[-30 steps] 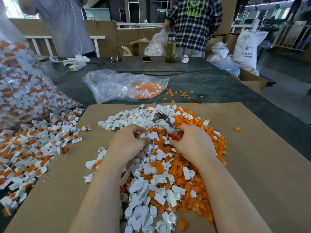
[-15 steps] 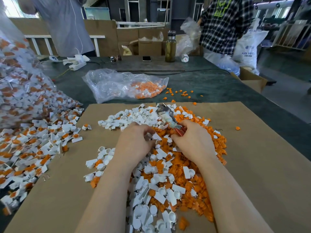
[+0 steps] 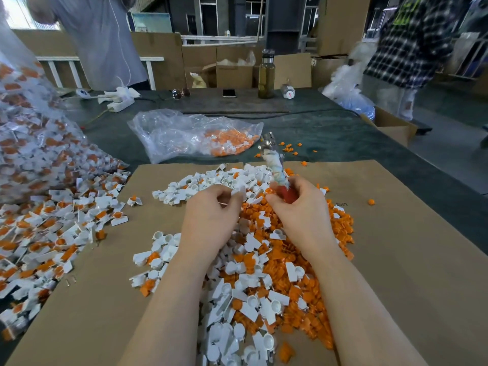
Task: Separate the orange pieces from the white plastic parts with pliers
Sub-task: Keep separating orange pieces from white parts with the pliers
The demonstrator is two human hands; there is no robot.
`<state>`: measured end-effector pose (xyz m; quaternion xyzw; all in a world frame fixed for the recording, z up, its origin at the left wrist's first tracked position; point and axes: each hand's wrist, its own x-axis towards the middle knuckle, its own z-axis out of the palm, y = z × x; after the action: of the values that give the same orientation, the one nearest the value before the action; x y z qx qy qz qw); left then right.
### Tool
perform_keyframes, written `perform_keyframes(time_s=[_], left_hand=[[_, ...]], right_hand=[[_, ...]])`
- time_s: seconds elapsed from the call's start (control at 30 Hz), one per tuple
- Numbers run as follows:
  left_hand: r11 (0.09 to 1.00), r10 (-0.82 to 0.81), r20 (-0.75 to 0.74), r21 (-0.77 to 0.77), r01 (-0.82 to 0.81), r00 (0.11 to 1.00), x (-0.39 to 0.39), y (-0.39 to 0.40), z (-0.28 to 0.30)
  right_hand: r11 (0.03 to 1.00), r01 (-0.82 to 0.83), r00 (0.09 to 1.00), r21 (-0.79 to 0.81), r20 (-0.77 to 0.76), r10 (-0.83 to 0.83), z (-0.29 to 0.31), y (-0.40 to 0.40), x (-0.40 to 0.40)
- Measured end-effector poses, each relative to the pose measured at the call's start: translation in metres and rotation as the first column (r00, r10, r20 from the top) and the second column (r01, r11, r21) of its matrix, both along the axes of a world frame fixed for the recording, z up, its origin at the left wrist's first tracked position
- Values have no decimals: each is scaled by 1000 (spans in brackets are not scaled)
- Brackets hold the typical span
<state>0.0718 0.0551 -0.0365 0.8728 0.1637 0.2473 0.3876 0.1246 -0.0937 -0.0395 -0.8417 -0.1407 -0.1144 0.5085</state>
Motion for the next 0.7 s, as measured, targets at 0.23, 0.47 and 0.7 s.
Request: perform_keyframes(time_s=[0.23,0.47,0.7], left_hand=[[999,33,24,31,-33,999,-1,-3,3],[989,-136,14,-49,137,991,-4,-12,8],[647,-202,169,-716,261,965,-8,-12,18]], right_hand=[[932,-217,973,292,-18,232,11,4,-12],[877,-246,955,414,-54,293,10,9,-14],[859,-269,943,436,-62,327,11,7,-16]])
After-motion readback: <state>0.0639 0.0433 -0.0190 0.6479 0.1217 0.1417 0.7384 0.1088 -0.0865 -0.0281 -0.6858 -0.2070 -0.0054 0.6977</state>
